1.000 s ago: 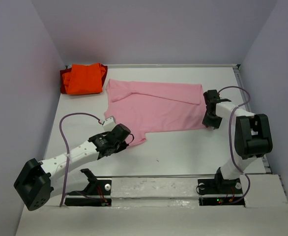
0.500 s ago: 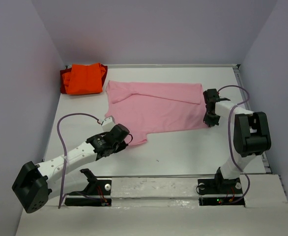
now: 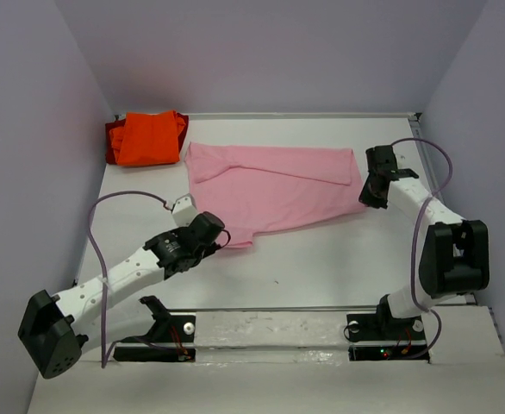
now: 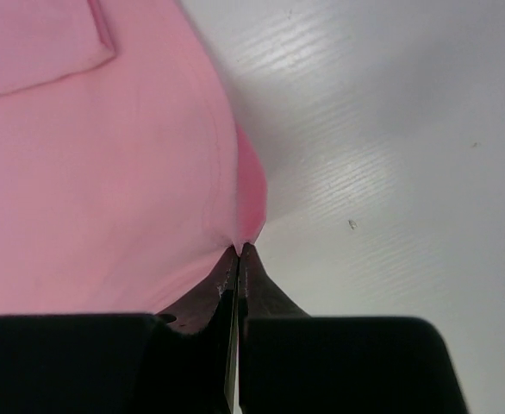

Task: Fold and stack the t-shirts
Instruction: Fold the tshirt

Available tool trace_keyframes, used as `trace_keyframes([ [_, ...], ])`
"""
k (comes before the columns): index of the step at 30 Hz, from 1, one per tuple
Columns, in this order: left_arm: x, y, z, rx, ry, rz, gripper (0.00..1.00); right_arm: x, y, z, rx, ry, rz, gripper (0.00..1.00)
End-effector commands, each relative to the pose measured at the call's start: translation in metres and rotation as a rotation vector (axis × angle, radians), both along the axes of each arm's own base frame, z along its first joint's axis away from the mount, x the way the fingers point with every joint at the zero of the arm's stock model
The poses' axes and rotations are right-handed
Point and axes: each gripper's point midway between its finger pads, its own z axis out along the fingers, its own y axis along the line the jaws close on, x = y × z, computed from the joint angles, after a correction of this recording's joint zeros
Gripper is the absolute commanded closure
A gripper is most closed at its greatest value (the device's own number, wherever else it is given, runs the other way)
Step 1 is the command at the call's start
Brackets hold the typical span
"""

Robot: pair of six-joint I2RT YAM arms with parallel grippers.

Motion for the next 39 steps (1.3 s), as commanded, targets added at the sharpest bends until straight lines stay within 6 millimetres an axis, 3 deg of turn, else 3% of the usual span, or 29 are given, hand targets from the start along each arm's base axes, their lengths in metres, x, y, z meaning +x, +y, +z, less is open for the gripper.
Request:
trace_keyframes([
  [1,0.025,0.010,0.028,0.058,-0.113,0.060,1.00,0.028,0.005,0.034,0.036,-0.116,0.007,1.00],
  [11,0.085,0.004,0.042,0.156,-0.167,0.093,1.00,0.071,0.013,0.035,0.060,-0.139,0.026,1.00],
  [16,0.124,0.023,0.048,0.188,-0.171,0.139,1.00,0.093,0.014,0.033,0.051,-0.144,0.026,1.00],
  [24,0.169,0.046,0.051,0.254,-0.165,0.167,1.00,0.126,0.017,0.035,0.054,-0.168,0.031,1.00],
  [32,0.212,0.032,0.061,0.251,-0.156,0.146,1.00,0.148,0.020,0.031,0.059,-0.173,0.041,1.00],
  [33,0.218,0.031,0.054,0.270,-0.136,0.138,1.00,0.150,0.020,0.031,0.059,-0.175,0.041,1.00],
  [34,0.227,0.026,0.066,0.263,-0.159,0.138,1.00,0.153,0.020,0.032,0.059,-0.180,0.041,1.00],
  [39,0.253,0.021,0.073,0.307,-0.155,0.116,1.00,0.165,0.022,0.030,0.058,-0.184,0.049,1.00],
])
